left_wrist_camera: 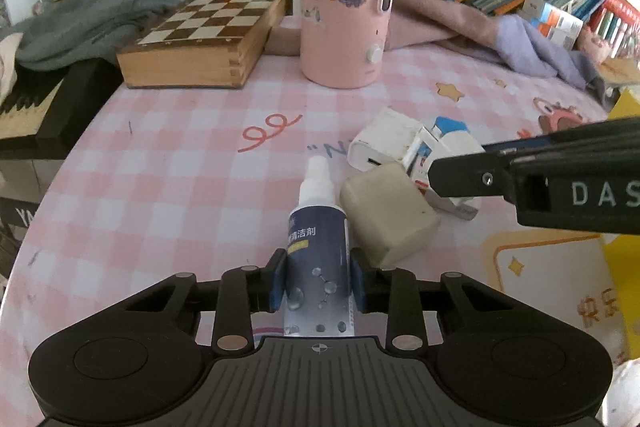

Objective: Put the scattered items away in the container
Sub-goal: 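Grasp the white spray bottle with the left tool while the right tool grasps a white charger, then carry the spray bottle and white charger toward the yellow box with both tools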

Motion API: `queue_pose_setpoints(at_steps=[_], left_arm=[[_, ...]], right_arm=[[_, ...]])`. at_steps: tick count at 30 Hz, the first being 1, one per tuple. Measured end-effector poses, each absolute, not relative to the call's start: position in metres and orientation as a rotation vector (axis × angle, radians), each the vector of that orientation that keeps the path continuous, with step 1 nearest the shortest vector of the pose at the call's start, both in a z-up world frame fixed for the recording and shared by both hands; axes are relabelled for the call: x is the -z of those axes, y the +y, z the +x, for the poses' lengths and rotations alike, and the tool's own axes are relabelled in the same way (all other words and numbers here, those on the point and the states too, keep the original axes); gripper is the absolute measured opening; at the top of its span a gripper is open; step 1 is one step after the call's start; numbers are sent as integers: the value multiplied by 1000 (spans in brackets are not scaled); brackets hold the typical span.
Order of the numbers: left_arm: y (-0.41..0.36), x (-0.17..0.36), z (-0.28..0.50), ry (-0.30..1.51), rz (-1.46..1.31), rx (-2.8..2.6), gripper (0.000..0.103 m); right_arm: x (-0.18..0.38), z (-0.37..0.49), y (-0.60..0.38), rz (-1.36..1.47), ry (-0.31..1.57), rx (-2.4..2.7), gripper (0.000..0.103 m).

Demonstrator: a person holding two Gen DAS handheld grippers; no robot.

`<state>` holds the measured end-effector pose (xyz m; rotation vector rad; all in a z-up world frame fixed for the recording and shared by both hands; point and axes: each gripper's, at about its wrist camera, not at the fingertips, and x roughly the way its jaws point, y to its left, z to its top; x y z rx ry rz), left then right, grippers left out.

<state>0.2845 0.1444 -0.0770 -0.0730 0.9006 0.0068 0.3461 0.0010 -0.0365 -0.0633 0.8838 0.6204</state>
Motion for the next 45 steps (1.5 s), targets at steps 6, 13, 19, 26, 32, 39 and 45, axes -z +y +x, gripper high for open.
queue_pose_setpoints(at_steps=[6, 13, 19, 26, 32, 39, 45], left_arm=[[146, 54, 270, 834, -104, -7, 31], [151, 34, 249, 795, -154, 3, 31], [156, 18, 229, 752, -220, 24, 31], [156, 5, 204, 717, -282, 77, 31], [153, -3, 184, 691, -311, 100, 31], [152, -9, 161, 681, -309, 114, 31], [152, -12, 137, 677, -307, 126, 31]], right_arm=[[30, 339, -5, -51, 869, -604, 26], [20, 324, -18, -39, 853, -576, 26], [9, 307, -34, -23, 836, -550, 26], [-6, 280, -49, -20, 808, -527, 26], [-13, 253, -55, -38, 786, -522, 26], [-16, 230, -58, -16, 782, -507, 26], [-17, 203, -58, -2, 784, -505, 26]])
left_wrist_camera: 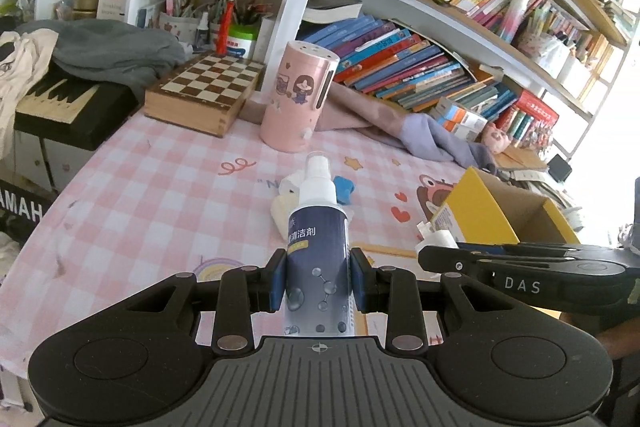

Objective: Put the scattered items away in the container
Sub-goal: 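Carry the spray bottle and white charger toward the yellow box with both tools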

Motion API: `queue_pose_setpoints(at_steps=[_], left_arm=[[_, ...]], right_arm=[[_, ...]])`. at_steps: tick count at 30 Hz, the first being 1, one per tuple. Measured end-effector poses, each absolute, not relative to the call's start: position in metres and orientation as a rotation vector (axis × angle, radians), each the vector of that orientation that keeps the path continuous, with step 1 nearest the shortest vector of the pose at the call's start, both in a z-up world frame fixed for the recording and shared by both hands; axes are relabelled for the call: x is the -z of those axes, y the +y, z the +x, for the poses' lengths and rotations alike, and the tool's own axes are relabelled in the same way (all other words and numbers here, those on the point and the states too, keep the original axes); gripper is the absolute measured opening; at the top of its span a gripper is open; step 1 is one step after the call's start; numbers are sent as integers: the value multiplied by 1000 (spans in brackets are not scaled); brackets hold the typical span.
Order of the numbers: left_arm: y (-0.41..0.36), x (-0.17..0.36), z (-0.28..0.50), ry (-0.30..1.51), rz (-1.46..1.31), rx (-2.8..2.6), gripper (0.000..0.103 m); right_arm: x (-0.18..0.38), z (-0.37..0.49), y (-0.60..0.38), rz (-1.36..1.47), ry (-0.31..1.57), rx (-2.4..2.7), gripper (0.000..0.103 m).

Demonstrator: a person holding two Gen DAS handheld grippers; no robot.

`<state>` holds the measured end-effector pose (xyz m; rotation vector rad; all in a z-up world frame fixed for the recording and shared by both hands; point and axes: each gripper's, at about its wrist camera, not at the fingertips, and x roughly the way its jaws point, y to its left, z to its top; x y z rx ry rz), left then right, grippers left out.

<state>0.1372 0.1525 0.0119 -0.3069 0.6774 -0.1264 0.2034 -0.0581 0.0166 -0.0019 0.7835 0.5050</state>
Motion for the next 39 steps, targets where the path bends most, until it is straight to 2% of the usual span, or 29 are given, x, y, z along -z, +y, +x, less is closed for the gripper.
queue_pose_setpoints(at_steps=[23, 39], left_arm=[[147, -16, 39, 676, -295, 218, 31], [104, -8, 28, 729, -258, 375, 31]], right_arm=[[-15, 78, -71, 43, 777, -432, 26], [-10, 28, -117, 104, 796, -284, 26]])
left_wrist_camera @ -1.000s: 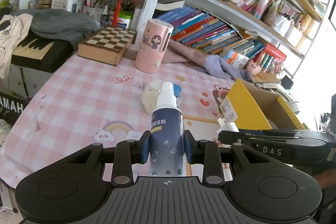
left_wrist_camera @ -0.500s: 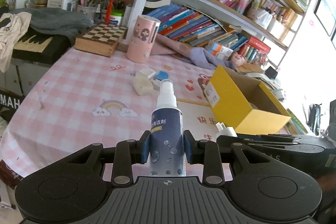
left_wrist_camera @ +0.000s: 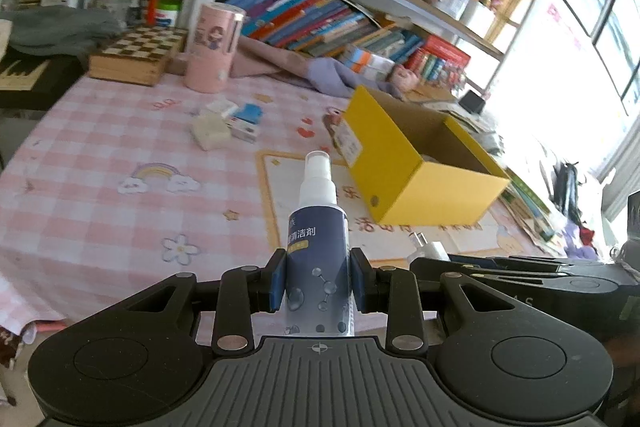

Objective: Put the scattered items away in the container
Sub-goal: 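Carry the spray bottle and white charger toward the yellow box with both tools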

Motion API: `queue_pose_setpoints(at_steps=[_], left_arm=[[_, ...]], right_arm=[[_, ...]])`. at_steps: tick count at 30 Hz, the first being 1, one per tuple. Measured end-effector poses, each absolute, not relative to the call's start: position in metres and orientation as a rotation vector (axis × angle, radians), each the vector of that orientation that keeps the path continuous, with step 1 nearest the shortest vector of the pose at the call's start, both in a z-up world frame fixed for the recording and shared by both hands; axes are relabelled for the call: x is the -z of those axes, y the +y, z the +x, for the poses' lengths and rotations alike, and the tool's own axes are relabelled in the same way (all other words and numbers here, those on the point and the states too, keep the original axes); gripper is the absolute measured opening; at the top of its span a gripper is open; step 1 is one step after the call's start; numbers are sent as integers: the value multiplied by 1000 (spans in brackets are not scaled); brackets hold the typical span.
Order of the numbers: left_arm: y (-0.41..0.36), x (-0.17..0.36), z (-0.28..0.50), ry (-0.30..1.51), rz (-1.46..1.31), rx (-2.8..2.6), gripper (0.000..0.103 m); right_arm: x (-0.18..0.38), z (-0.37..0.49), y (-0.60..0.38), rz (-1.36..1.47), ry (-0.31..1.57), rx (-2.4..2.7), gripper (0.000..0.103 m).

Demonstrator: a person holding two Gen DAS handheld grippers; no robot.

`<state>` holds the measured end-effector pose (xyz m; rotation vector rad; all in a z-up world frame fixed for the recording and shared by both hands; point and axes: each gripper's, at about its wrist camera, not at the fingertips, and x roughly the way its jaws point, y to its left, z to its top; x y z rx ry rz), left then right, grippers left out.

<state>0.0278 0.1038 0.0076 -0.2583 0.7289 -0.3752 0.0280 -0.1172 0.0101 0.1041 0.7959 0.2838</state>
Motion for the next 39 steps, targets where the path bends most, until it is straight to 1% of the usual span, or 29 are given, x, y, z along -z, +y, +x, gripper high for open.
queue_pose_setpoints(at_steps=[22, 39], left_arm=[[32, -8, 34, 758, -167, 579, 31], [-27, -7, 54, 783, -59, 737, 31]], right_arm=[[-9, -7, -182, 187, 794, -84, 26], [-4, -2, -229, 263, 786, 31, 26]])
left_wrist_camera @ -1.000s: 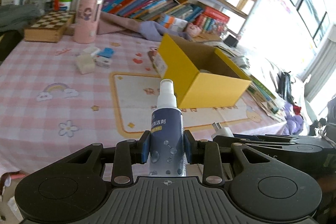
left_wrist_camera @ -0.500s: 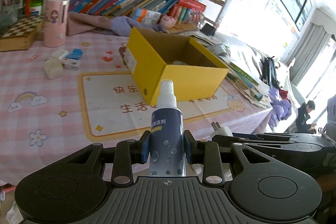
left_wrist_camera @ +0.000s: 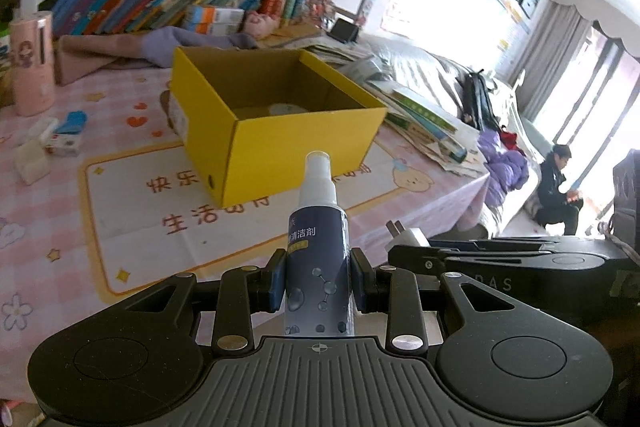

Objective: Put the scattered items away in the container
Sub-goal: 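Carry the spray bottle and white charger toward the yellow box with both tools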

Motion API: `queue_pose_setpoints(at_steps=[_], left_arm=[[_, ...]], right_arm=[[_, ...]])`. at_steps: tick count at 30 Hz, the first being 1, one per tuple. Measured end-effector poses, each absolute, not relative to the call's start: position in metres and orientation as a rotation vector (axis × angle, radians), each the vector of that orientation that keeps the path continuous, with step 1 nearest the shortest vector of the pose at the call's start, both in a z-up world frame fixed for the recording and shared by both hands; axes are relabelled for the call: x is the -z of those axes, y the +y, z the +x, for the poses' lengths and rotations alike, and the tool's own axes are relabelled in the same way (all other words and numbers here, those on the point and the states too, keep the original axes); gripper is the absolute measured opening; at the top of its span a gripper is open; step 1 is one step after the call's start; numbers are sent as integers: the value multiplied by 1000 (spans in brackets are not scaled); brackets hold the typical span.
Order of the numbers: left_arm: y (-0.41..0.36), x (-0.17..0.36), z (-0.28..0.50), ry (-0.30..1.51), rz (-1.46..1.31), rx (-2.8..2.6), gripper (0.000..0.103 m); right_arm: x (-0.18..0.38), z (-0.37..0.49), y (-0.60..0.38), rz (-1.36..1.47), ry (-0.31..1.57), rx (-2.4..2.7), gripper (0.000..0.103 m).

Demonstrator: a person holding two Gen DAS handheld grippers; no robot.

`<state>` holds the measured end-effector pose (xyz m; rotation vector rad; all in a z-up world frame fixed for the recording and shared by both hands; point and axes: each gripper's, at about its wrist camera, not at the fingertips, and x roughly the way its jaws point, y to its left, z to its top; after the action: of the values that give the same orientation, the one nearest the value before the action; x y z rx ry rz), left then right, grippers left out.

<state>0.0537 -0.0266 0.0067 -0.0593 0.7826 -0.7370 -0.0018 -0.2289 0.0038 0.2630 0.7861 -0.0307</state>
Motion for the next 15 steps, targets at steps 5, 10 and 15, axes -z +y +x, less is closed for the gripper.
queue_pose_setpoints(at_steps=[5, 10, 15], left_arm=[[-32, -4, 64, 786, -47, 746, 31], [-37, -6, 75, 777, -47, 738, 31], [-46, -10, 87, 752, -37, 746, 31]], right_arm=[[2, 11, -236, 279, 796, 33, 26], [2, 26, -238, 260, 795, 14, 26], [0, 41, -245, 242, 796, 4, 26]])
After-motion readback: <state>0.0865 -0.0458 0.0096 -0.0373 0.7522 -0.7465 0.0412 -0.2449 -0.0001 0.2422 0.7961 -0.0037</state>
